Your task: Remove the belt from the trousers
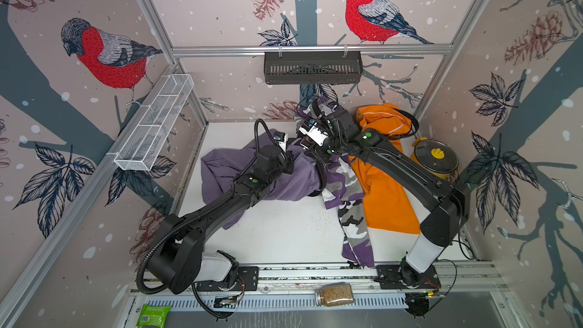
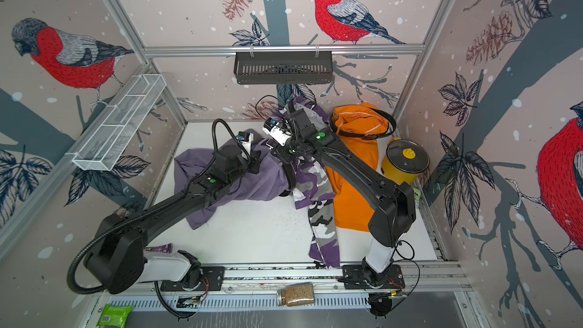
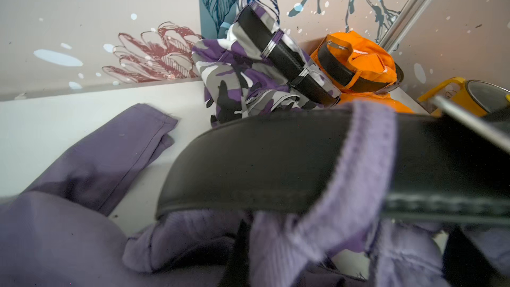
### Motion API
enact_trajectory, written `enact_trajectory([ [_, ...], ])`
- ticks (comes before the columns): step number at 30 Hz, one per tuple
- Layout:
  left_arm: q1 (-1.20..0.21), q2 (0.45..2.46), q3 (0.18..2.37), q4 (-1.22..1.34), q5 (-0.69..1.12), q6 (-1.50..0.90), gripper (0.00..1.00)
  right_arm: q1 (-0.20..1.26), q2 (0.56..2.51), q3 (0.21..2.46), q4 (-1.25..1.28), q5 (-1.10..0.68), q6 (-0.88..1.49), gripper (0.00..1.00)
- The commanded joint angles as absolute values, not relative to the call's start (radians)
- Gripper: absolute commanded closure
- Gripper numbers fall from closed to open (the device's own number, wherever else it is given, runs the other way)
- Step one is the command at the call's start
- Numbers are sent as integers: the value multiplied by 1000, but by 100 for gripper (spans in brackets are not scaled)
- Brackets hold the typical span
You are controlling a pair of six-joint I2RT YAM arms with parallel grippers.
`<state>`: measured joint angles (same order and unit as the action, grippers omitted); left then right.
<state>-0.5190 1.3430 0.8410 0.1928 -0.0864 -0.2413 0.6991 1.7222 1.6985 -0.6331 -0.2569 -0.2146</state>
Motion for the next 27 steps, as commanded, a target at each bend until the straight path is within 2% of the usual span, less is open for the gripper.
enact_trajectory([
  [1, -449, 1317, 792, 169, -178, -336, 100, 695, 1690, 1678, -604, -280, -217, 100],
  [4, -386, 1316, 760, 128, -181, -386, 100, 700, 1671, 1641, -573, -314, -212, 100],
  [8, -376, 1330, 771, 102, -119, -399, 100, 716, 1679, 1628, -559, -330, -214, 100],
  [9, -376, 1327, 774, 106, -84, -391, 87, 719, 1686, 1632, -563, -330, -217, 100],
  [11, -383, 1308, 786, 91, -64, -378, 36, 722, 1698, 1641, -569, -331, -224, 100],
  [12, -390, 1289, 789, 82, -76, -371, 21, 723, 1701, 1645, -568, -332, -224, 100],
  [13, -398, 1256, 791, 74, -95, -355, 12, 723, 1703, 1649, -569, -331, -227, 100],
  [14, -410, 1215, 786, 70, -125, -335, 7, 723, 1705, 1653, -569, -331, -230, 100],
  [18, -446, 1065, 745, 120, -145, -167, 0, 722, 1724, 1684, -591, -344, -243, 100],
  [25, -523, 1046, 681, 242, -92, 263, 0, 722, 1723, 1702, -621, -383, -273, 100],
  [27, -524, 1044, 644, 339, -103, 351, 4, 724, 1716, 1701, -627, -386, -273, 100],
])
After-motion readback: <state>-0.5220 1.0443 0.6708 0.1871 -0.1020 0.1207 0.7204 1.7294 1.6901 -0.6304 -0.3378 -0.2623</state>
